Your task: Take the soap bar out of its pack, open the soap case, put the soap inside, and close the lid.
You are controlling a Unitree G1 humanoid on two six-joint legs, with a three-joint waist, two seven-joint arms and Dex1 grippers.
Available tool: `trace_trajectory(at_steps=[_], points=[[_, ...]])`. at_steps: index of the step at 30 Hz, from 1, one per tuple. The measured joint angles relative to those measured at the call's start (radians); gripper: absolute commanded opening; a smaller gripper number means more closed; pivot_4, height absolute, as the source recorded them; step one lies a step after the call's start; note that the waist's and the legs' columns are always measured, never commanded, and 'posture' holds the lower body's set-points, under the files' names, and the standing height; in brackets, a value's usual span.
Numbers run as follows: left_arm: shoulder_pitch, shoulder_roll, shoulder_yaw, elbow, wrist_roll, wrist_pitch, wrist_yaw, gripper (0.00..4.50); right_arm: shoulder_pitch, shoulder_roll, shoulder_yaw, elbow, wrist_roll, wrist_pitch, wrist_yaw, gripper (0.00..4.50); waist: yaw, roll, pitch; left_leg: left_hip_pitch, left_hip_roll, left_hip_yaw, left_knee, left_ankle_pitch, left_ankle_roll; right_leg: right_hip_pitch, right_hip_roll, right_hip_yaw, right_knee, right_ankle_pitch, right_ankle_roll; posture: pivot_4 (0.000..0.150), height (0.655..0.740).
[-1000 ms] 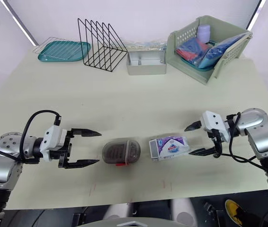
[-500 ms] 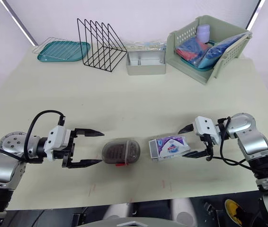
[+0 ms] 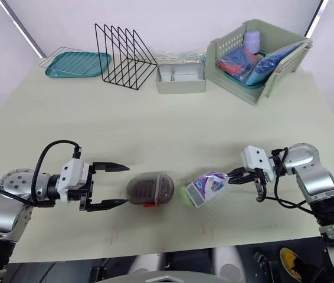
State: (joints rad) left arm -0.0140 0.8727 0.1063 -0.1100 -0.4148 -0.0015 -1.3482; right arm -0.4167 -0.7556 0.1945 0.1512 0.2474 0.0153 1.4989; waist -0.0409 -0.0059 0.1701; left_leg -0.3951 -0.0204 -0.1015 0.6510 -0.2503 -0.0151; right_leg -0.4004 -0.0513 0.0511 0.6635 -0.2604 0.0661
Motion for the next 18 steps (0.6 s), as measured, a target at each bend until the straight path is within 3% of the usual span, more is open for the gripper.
trace_trajectory(at_steps=[11,18], points=[[0.0,-0.002,0.0,0.0,0.0,0.009,0.021,4.5,0.022,-0.006,-0.011,-0.037,0.005,0.02,-0.038,0.06,0.0,0.0,0.0,0.0,0.0,0.0,0.0,0.0,0.0,0.0,0.0,0.0,0.0,0.0,0.0,0.15,0.74],[0.003,-0.002,0.0,0.0,0.0,0.014,0.024,4.5,0.04,-0.147,-0.103,-0.159,0.03,0.118,-0.077,0.06,0.006,0.0,0.0,-0.001,0.0,0.0,0.0,0.0,0.0,0.0,-0.001,0.0,0.0,0.0,0.0,0.15,0.74]])
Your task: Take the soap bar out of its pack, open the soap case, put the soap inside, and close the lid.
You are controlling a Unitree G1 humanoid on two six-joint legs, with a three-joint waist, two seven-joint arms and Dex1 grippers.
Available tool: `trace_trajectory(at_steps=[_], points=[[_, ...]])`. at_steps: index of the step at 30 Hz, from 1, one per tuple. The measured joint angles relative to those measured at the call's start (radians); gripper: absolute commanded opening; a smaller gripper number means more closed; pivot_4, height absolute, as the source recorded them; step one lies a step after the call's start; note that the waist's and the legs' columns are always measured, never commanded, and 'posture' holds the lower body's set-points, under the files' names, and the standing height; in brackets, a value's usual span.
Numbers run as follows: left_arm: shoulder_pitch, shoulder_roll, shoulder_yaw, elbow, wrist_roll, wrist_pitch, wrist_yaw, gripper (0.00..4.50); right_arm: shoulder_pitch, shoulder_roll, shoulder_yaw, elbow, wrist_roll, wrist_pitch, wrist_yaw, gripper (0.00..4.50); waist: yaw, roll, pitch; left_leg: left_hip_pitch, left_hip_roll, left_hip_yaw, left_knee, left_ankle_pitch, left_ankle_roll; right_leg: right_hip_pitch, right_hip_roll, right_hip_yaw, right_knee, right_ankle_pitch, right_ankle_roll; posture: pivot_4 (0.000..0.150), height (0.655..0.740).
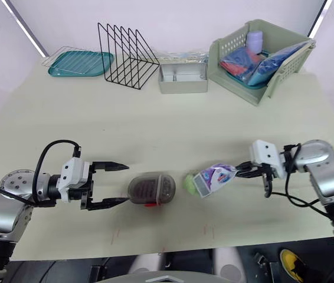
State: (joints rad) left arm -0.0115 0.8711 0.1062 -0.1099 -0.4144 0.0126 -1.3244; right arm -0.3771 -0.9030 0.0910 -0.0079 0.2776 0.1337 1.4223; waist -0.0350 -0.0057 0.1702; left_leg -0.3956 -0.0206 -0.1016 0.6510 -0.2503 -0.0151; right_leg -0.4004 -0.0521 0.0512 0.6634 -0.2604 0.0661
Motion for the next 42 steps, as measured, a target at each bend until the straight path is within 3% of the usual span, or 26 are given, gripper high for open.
trace_trajectory(at_steps=[11,24,32,38,41,42], points=[[-0.01,-0.007,-0.003,0.001,0.002,0.003,0.013,4.5,0.041,-0.103,-0.031,-0.087,-0.078,0.077,-0.106,0.06,-0.003,0.0,0.0,0.0,0.0,0.001,0.0,0.0,0.0,0.0,0.0,0.0,0.0,0.0,0.0,0.15,0.74],[-0.024,-0.009,-0.024,0.003,0.002,0.007,0.011,4.5,0.052,-0.149,-0.031,-0.095,-0.115,0.031,-0.104,0.06,-0.002,0.0,0.0,0.0,0.0,0.001,0.0,0.0,0.0,0.0,0.0,0.0,0.0,0.0,0.0,0.15,0.74],[-0.042,-0.015,-0.039,0.008,0.004,0.006,0.011,4.5,0.052,-0.231,-0.118,0.12,-0.093,-0.046,-0.053,0.06,-0.001,0.0,0.0,0.0,0.0,0.001,0.0,0.0,0.0,0.0,0.0,0.001,0.0,0.0,0.0,0.15,0.74],[-0.042,-0.024,-0.043,0.008,0.004,0.005,0.011,4.5,0.058,-0.18,-0.227,0.263,-0.01,0.023,-0.094,0.06,-0.007,0.0,0.0,0.001,0.001,0.002,0.0,0.0,0.0,0.0,0.0,0.002,0.0,0.0,0.0,0.15,0.74],[-0.043,-0.026,-0.046,0.008,0.004,0.005,0.011,4.5,0.073,-0.089,-0.317,0.249,0.078,0.182,-0.213,0.06,-0.006,0.0,0.0,0.001,0.001,0.002,0.0,0.0,0.0,0.0,0.001,0.001,0.001,0.0,0.0,0.15,0.74],[-0.042,-0.027,-0.047,0.008,0.004,0.003,0.011,4.5,0.08,-0.022,-0.373,0.223,0.106,0.276,-0.333,0.06,-0.005,0.0,0.0,0.0,0.001,0.002,0.0,0.0,0.0,0.0,0.001,0.002,0.001,0.0,0.0,0.15,0.74]])
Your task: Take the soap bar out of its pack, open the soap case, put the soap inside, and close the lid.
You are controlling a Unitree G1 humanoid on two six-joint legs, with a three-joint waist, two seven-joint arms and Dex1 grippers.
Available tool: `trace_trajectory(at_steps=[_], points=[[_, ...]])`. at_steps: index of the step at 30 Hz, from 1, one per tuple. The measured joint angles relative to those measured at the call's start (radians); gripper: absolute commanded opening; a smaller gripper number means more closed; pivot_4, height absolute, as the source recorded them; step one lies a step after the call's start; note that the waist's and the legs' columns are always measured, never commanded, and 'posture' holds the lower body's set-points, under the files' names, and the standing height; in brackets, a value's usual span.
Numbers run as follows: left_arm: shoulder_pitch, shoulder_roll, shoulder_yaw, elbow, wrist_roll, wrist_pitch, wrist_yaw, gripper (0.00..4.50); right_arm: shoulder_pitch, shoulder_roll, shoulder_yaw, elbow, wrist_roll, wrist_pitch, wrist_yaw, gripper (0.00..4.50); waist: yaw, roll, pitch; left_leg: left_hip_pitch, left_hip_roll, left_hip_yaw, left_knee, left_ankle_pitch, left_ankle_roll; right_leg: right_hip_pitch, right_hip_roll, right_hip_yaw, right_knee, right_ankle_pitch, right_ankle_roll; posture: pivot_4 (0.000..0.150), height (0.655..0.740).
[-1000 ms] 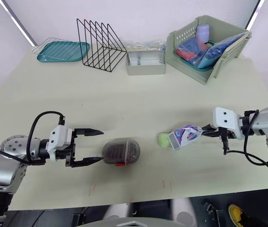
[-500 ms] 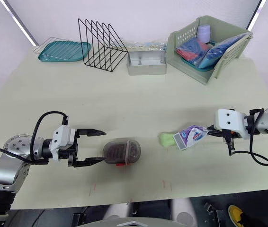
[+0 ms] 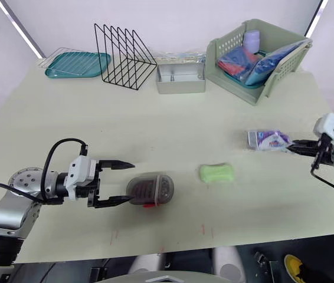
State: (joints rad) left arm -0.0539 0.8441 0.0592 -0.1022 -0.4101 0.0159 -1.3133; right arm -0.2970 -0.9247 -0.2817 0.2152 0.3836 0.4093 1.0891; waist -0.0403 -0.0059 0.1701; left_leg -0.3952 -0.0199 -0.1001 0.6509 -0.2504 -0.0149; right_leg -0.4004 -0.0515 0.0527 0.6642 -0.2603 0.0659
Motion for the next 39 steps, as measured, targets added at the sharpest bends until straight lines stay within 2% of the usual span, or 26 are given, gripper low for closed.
trace_trajectory(at_steps=[5,6,7,10,14,19,27,33,34,35,39], points=[[-0.002,-0.011,0.0,0.0,0.005,-0.003,0.009,4.5,0.055,0.158,-0.087,-0.143,0.0,0.222,-0.364,0.06,0.005,0.001,0.0,0.0,-0.001,0.0,0.0,0.0,0.0,0.0,0.0,0.0,0.0,0.0,0.0,0.15,0.74],[-0.002,-0.011,0.0,0.0,0.005,-0.003,0.009,4.5,0.054,0.215,-0.116,-0.217,-0.003,0.33,-0.483,0.06,0.004,0.001,0.0,0.0,-0.002,0.0,0.0,0.0,0.0,0.0,0.0,0.0,0.0,0.0,0.0,0.15,0.74],[-0.003,-0.012,0.0,0.0,0.005,-0.003,0.01,4.5,0.053,0.228,-0.119,-0.234,-0.002,0.353,-0.509,0.06,0.004,0.001,0.0,0.0,-0.001,0.0,0.0,0.0,0.0,0.0,0.0,0.0,0.0,0.0,0.0,0.15,0.74],[-0.003,-0.012,0.001,0.0,0.005,0.001,0.011,4.5,0.011,0.367,-0.177,-0.386,0.019,0.607,-0.725,0.06,-0.002,0.001,-0.001,0.0,-0.001,0.0,-0.001,0.0,0.0,-0.001,0.001,0.001,0.001,0.0,0.0,0.15,0.74],[-0.001,-0.013,0.003,-0.005,0.002,0.015,0.012,4.5,-0.075,0.517,-0.228,-0.516,0.038,0.832,-0.906,0.06,-0.001,0.001,-0.001,-0.001,-0.001,0.0,-0.001,0.0,0.0,-0.001,0.001,0.001,0.001,0.0,0.0,0.15,0.74],[0.01,-0.02,0.01,-0.029,-0.038,0.054,0.015,4.5,-0.1,0.552,-0.253,-0.568,0.026,0.938,-0.989,0.06,0.007,0.001,-0.001,-0.001,-0.002,-0.001,-0.001,0.0,0.0,-0.001,0.0,0.0,0.0,0.0,0.0,0.15,0.74],[0.001,-0.044,0.051,-0.106,-0.192,0.234,0.071,4.5,-0.083,0.552,-0.261,-0.59,0.017,0.96,-1.001,0.06,-0.003,0.001,-0.001,-0.001,-0.001,-0.001,-0.001,0.0,0.0,-0.001,0.001,0.0,0.001,0.0,0.0,0.15,0.74],[0.006,-0.051,0.059,-0.132,-0.224,0.263,0.076,4.5,-0.078,0.551,-0.264,-0.591,0.017,0.957,-0.993,0.06,-0.002,0.001,-0.001,-0.001,-0.001,0.0,-0.001,0.0,0.0,-0.001,0.001,0.001,0.001,0.0,0.0,0.15,0.74],[0.01,-0.056,0.063,-0.142,-0.228,0.263,0.078,4.5,-0.078,0.551,-0.266,-0.591,0.019,0.957,-0.989,0.72,-0.002,0.001,-0.001,-0.001,-0.001,0.0,-0.001,0.0,0.0,-0.001,0.001,0.001,0.001,0.0,0.0,0.15,0.74],[0.011,-0.065,0.07,-0.152,-0.238,0.263,0.08,4.5,-0.078,0.551,-0.271,-0.588,0.02,0.961,-0.987,0.77,-0.001,0.001,-0.001,-0.001,-0.001,0.0,-0.001,0.0,0.0,-0.001,0.001,0.001,0.001,0.0,0.0,0.15,0.74],[0.017,-0.068,0.09,-0.155,-0.241,0.258,0.088,4.5,-0.075,0.526,-0.267,-0.583,0.039,0.956,-0.94,2.79,-0.002,0.001,-0.001,-0.001,-0.001,0.0,-0.001,0.0,0.0,-0.001,0.001,0.001,0.0,0.0,0.0,0.15,0.74]])
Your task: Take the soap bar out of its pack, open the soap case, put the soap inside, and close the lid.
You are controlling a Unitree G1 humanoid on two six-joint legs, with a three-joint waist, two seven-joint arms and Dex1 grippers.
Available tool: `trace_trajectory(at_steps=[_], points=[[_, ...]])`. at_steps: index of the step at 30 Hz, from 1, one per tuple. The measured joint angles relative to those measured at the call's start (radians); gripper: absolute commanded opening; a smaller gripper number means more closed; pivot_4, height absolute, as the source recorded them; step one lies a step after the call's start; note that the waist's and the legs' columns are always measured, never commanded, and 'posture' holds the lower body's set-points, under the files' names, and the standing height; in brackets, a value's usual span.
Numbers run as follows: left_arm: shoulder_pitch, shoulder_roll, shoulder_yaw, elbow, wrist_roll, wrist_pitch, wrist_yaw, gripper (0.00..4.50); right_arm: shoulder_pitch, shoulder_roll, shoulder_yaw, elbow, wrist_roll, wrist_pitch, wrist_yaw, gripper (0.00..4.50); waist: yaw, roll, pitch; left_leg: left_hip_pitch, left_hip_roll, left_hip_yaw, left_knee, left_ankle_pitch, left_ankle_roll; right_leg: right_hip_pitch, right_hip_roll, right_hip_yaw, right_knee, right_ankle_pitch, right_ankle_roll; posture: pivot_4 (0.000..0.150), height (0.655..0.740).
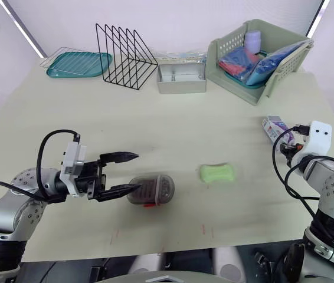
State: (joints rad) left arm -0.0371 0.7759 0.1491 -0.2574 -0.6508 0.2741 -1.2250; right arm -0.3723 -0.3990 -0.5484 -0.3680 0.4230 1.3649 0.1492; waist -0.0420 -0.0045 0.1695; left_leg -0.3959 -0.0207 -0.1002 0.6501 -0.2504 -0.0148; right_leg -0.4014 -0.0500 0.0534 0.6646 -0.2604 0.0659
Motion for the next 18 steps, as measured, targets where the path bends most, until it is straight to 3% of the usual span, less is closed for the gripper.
trace_trajectory(at_steps=[3,7,11,14,16,17,18], points=[[0.004,0.0,0.0,0.0,0.005,-0.005,-0.001,4.5,0.026,-0.046,0.038,-0.003,0.013,-0.033,0.053,4.41,0.0,0.0,0.0,0.0,0.0,0.0,0.0,0.0,0.0,0.0,0.0,0.0,0.0,0.0,0.0,0.15,0.74],[0.007,0.002,-0.002,0.001,0.031,-0.025,-0.007,4.5,0.102,-0.161,0.124,-0.005,0.022,-0.147,0.174,4.41,0.002,0.0,0.0,0.0,0.0,0.0,0.0,0.0,0.0,0.0,0.0,0.0,-0.001,0.0,0.0,0.15,0.74],[0.019,0.008,-0.006,0.007,0.074,-0.06,-0.028,4.5,0.199,-0.296,0.157,0.026,0.008,-0.441,0.392,4.41,0.001,0.0,0.0,0.0,0.0,0.0,0.0,0.0,0.0,0.001,0.0,0.0,-0.001,0.0,0.0,0.15,0.74],[0.023,0.029,-0.031,0.026,0.128,-0.111,-0.065,4.5,0.299,-0.384,0.154,0.184,-0.015,-0.806,0.67,4.41,0.003,0.0,0.0,0.001,0.0,0.001,0.0,0.0,0.0,0.001,0.0,0.0,-0.002,0.0,0.0,0.15,0.74],[0.024,0.032,-0.041,0.034,0.142,-0.122,-0.073,4.5,0.32,-0.398,0.15,0.23,-0.022,-0.891,0.742,4.41,0.003,0.0,0.0,0.001,0.0,0.001,0.0,0.0,0.001,0.001,0.0,0.0,-0.001,0.0,0.0,0.15,0.74],[0.022,0.04,-0.056,0.049,0.17,-0.15,-0.092,4.5,0.351,-0.426,0.145,0.358,-0.027,-1.122,0.925,4.41,0.002,-0.001,0.0,0.001,0.0,0.001,0.001,0.0,0.001,0.001,0.0,0.0,-0.001,0.0,0.0,0.15,0.74],[0.019,0.045,-0.063,0.052,0.181,-0.158,-0.1,4.5,0.356,-0.434,0.141,0.409,-0.024,-1.2,0.995,4.41,0.001,-0.001,0.0,0.001,0.001,0.002,0.0,0.0,0.001,0.001,0.0,0.0,-0.001,0.0,0.0,0.15,0.74]])
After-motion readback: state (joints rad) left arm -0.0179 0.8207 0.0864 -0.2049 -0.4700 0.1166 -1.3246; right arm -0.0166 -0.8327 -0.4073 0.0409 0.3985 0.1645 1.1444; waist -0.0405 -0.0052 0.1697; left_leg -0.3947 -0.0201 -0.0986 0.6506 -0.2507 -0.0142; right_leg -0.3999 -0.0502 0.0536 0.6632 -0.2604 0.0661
